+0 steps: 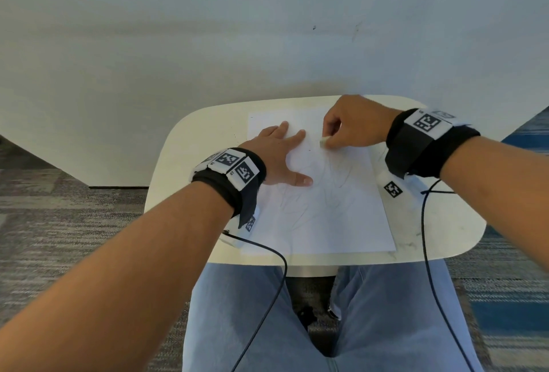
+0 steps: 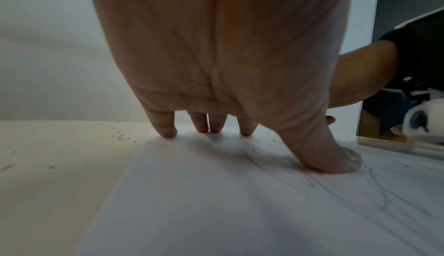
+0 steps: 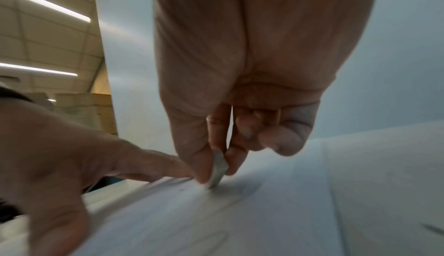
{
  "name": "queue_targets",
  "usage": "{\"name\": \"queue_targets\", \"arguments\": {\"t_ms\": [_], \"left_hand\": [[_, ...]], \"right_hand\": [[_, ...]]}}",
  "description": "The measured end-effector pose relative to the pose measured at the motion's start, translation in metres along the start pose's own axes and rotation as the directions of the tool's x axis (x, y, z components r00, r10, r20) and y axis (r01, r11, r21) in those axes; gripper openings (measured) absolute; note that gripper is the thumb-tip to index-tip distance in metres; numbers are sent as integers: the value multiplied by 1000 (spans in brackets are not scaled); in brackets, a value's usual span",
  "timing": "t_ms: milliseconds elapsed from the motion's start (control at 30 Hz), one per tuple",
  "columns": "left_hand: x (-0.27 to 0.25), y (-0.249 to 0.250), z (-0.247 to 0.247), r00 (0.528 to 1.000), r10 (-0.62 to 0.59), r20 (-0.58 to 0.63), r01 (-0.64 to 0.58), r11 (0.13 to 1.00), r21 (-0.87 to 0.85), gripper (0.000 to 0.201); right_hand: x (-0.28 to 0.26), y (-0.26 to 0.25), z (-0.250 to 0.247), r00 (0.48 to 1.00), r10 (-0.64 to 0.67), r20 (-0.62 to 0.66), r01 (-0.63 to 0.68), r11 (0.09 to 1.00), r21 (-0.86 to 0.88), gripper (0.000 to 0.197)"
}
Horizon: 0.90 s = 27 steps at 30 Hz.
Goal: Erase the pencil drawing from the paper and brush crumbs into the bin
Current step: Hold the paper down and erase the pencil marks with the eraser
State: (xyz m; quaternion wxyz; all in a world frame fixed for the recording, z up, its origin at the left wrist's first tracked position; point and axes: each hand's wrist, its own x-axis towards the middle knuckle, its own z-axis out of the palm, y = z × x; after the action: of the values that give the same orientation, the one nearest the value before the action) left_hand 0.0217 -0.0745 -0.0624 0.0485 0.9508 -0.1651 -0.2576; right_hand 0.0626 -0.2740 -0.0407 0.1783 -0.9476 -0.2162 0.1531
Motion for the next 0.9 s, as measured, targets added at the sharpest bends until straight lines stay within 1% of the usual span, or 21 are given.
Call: {"name": "queue_targets", "arguments": {"t_ms": [67,100,200,233,267,333,367,400,500,533,600,633,667,733,800,833,900], "left_hand": [[0,0,0,1000,0,1,0,1000,4,109],[0,0,-1,1000,-1,2,1,1000,4,109],[0,0,-1,1000,-1,1,1,1000,0,109],[0,0,0,1000,-1,2,1,1000,-2,109],[0,0,0,1000,0,2,0,1000,-1,109],[0,0,0,1000,3,3,-3,1000,2,109],[0,0,-1,1000,4,4,-4,1000,5,109],[0,0,-1,1000,2,5,-2,1000,6,109],[2,-1,0,1000,2,5,-3,1000,4,109],[2,-1,0,1000,4,3,-4,1000,4,109],[2,-2,0,1000,11,4,-11,1000,-2,109],[2,-1,0,1000,13,6,-13,1000,-6,109],[2,-1,-1,1000,13,7,-13,1000,-8,109],[2,-1,-2,1000,6,7,-6,1000,-7,109],[2,-1,-1,1000,4,4,-4,1000,-4,110],[3,-1,-1,1000,6,5,-6,1000,-6,110],[3,-1,-1,1000,12,9,-12,1000,-9,110]], "right_hand": [[-5,-4,3,993,-29,116,30,999,-13,13],[-5,-3,1,993,-14,119,16,1000,-16,13],[-1,8,-7,998,47,-47,-48,999,-20,16],[-1,9,-6,997,44,-64,-45,999,-18,15],[-2,6,-4,999,24,-41,-24,1000,-14,13],[-6,-2,2,997,-28,75,29,1000,-8,12],[-7,-5,3,994,-35,107,36,999,-12,13],[-6,-4,2,995,-24,96,26,999,-23,13],[0,-3,0,999,11,-39,-13,999,-50,10],[1,-6,2,999,-7,-44,5,999,-46,9],[1,-16,11,997,-77,8,77,997,-30,8],[1,-20,13,995,-92,32,92,996,-16,8],[3,-19,12,996,-79,36,79,997,-4,8],[9,-14,7,1000,-16,-27,17,1000,13,11],[10,-12,6,997,-12,-76,12,1000,9,12],[9,-15,7,998,-43,-51,43,999,8,11],[5,-18,11,993,-95,77,94,995,17,9]]}}
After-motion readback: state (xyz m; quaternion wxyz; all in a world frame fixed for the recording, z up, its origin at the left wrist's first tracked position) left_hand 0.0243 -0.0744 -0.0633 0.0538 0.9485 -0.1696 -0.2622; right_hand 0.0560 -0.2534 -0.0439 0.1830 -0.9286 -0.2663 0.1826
